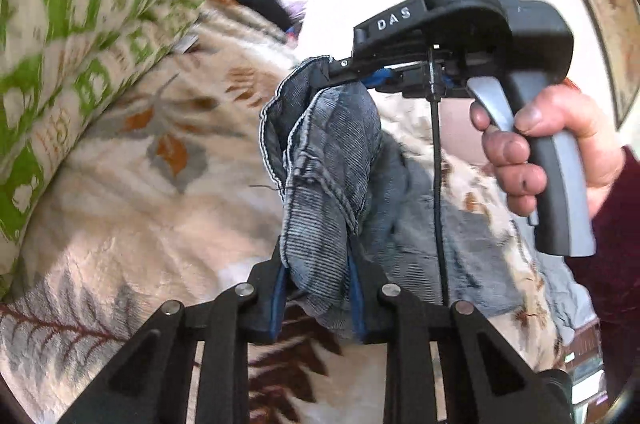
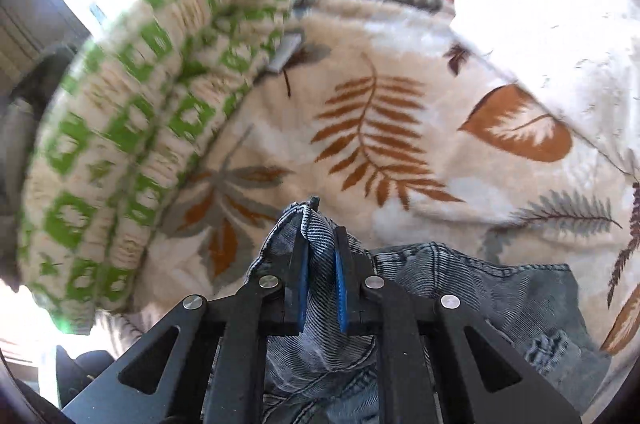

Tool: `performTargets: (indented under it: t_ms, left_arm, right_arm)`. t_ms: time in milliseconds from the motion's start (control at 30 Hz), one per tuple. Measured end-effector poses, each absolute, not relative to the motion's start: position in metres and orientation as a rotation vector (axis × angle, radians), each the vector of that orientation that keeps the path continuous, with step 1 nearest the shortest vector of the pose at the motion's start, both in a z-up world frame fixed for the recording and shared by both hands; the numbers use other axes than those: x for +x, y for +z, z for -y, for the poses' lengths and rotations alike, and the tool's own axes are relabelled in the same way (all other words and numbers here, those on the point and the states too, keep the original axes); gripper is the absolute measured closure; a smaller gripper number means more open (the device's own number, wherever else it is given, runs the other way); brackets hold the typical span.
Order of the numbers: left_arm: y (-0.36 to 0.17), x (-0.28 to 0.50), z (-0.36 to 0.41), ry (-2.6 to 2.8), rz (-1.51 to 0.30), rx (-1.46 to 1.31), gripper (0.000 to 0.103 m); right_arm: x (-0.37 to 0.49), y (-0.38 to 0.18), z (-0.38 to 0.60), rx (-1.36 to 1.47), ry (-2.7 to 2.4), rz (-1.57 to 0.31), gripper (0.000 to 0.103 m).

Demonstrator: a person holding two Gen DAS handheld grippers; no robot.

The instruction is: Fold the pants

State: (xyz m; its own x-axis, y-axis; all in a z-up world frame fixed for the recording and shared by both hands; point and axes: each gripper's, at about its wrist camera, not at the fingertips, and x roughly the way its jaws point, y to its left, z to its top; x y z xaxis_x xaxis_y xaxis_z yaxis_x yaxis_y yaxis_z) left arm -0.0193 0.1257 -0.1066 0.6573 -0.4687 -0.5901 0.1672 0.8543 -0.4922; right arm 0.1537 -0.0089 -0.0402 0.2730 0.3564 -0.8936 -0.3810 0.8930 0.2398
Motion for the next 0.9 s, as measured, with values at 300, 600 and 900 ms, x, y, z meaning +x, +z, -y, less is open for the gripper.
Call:
performTargets:
  t_ms: [300, 600, 900]
  left_arm:
    - [-0.055, -0.034, -0.067, -0.558, -0.686, -0.413, 0.078]
    - [-0.03, -0.029, 0.065, -0.743, -0.73, -0.253, 0.079]
    - [-0.077, -0.026, 0.197, -0.834, -0.888, -0.093, 0.08]
  right_arm:
    - [0.124, 0.015, 0.087, 0.167, 0.459, -1.026, 0.093]
    - [0.091, 0.025, 0.25, 0.389, 0.324, -0.93, 0.093]
    - [0.061, -0.056, 0.382, 0.656, 0.198, -0.913, 0.093]
